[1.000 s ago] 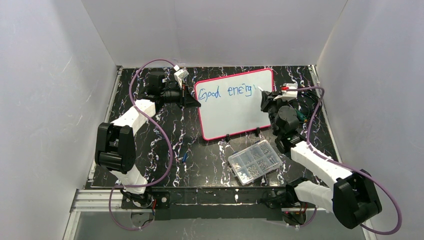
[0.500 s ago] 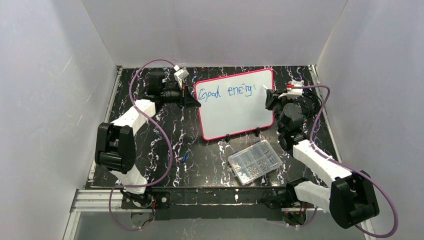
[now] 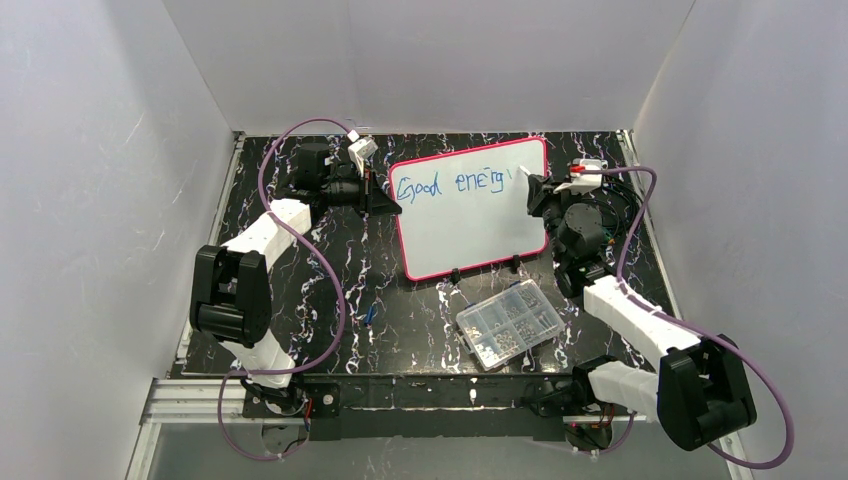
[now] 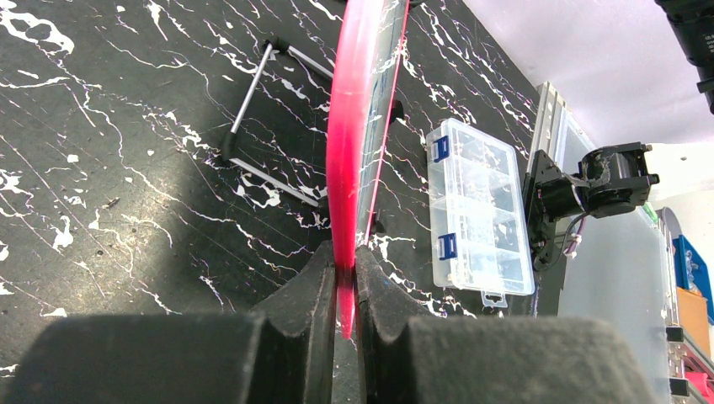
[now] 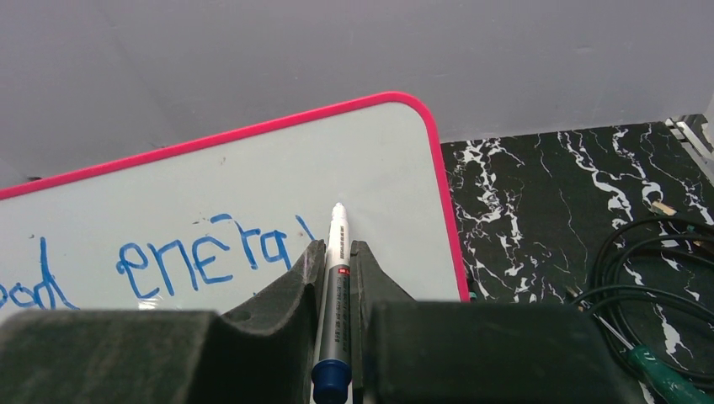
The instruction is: Write a sentence on the whiteboard
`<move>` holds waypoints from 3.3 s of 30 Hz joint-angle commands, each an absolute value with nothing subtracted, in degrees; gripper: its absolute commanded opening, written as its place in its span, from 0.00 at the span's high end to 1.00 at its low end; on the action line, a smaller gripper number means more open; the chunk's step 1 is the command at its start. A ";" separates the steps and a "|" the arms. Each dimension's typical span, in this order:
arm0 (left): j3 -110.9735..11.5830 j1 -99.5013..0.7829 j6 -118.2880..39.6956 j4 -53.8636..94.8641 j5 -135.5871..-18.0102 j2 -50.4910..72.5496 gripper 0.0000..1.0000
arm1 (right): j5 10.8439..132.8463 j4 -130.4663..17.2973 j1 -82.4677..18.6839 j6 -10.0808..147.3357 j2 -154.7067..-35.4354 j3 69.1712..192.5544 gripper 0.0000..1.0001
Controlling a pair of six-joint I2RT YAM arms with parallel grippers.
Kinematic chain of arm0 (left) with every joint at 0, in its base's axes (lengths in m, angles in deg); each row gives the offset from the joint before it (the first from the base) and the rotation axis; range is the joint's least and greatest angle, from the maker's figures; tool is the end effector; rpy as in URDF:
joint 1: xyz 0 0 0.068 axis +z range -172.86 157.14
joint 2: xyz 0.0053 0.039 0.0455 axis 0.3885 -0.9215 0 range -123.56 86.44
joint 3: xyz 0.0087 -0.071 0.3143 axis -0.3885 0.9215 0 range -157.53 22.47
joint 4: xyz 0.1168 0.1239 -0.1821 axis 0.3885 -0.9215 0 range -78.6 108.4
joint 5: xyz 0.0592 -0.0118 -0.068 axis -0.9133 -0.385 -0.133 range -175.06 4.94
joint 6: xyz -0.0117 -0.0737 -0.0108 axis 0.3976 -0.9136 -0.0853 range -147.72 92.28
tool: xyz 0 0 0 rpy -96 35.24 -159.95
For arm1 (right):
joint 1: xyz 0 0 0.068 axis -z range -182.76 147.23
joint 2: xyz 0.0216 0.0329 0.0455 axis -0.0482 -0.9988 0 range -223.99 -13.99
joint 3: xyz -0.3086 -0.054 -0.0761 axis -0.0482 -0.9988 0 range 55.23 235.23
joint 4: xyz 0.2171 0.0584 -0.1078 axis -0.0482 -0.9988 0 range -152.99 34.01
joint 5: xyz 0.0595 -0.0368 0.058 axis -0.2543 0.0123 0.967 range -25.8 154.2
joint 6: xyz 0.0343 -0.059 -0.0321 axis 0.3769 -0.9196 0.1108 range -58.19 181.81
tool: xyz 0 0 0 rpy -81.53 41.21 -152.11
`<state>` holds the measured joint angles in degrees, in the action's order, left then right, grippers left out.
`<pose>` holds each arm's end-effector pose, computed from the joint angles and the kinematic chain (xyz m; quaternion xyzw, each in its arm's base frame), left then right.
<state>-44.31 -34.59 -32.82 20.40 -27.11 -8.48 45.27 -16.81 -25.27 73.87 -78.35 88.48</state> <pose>0.3578 -0.1294 0.3233 0.2987 0.7264 -0.4744 0.3976 0.2354 0.0752 0.3478 0.0648 0.6553 0.1183 0.7432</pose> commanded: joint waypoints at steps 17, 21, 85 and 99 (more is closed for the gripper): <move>-45.35 -34.55 -32.12 20.70 -24.98 -4.80 1.00 | 47.22 -15.54 -25.04 75.45 -79.41 89.64 0.99; -45.33 -34.55 -32.21 20.69 -24.94 -4.74 1.00 | 48.01 -16.47 -25.08 76.66 -78.62 87.48 0.99; -45.28 -34.55 -33.34 20.95 -25.55 -4.25 1.00 | 46.30 -9.22 -52.48 80.65 -91.28 93.20 0.99; -45.32 -34.55 -33.33 20.97 -25.38 -4.35 1.00 | 45.56 -8.29 -52.66 78.18 -94.81 96.53 0.99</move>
<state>-44.31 -34.59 -33.26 20.09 -27.96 -8.46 47.45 -10.95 -52.76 80.69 -93.87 93.21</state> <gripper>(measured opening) 0.075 0.197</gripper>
